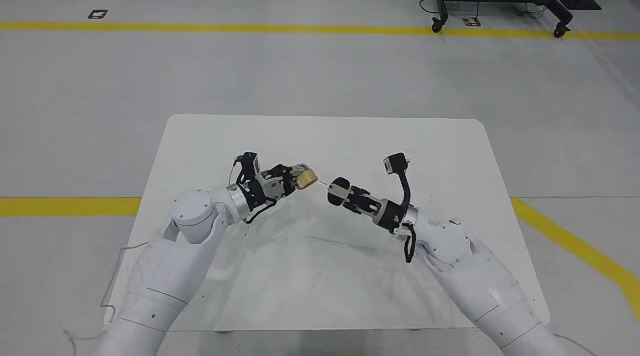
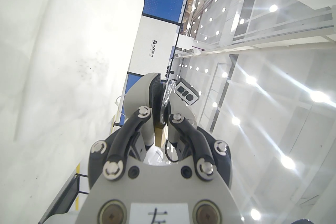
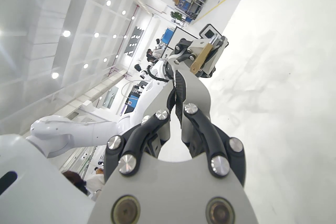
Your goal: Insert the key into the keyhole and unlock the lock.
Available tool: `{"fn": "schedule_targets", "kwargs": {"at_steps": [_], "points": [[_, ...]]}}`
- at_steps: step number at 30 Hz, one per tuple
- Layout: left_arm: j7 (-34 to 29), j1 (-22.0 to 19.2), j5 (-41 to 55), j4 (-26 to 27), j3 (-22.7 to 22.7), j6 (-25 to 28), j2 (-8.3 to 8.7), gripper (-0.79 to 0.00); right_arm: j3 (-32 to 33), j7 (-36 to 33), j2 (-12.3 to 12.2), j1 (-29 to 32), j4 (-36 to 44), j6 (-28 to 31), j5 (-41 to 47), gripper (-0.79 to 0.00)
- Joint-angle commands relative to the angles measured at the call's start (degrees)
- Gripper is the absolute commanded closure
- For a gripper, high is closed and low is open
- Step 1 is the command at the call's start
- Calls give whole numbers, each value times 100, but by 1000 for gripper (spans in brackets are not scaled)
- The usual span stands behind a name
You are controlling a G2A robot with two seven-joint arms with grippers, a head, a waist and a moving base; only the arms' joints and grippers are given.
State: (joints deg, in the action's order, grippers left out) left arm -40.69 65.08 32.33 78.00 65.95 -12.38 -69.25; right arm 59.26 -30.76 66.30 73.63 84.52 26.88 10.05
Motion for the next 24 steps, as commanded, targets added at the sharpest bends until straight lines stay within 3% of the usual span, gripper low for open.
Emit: {"fn": "schedule_targets", "kwargs": {"at_steps": [1, 5, 18, 24], "points": [[145, -185, 90, -89, -123, -208, -47, 0, 56, 339, -13, 162, 405, -667, -271, 0], [390, -430, 2, -214, -281, -358, -100, 0, 257, 603, -73, 538, 1152, -1543, -621, 0], [420, -439, -14, -209, -280, -341, -102, 0, 273, 598, -78, 571, 1211, -1597, -626, 0], [617, -305, -38, -115, -232, -225, -99, 0, 198, 998, -31, 723, 1347, -2153, -466, 0]]}}
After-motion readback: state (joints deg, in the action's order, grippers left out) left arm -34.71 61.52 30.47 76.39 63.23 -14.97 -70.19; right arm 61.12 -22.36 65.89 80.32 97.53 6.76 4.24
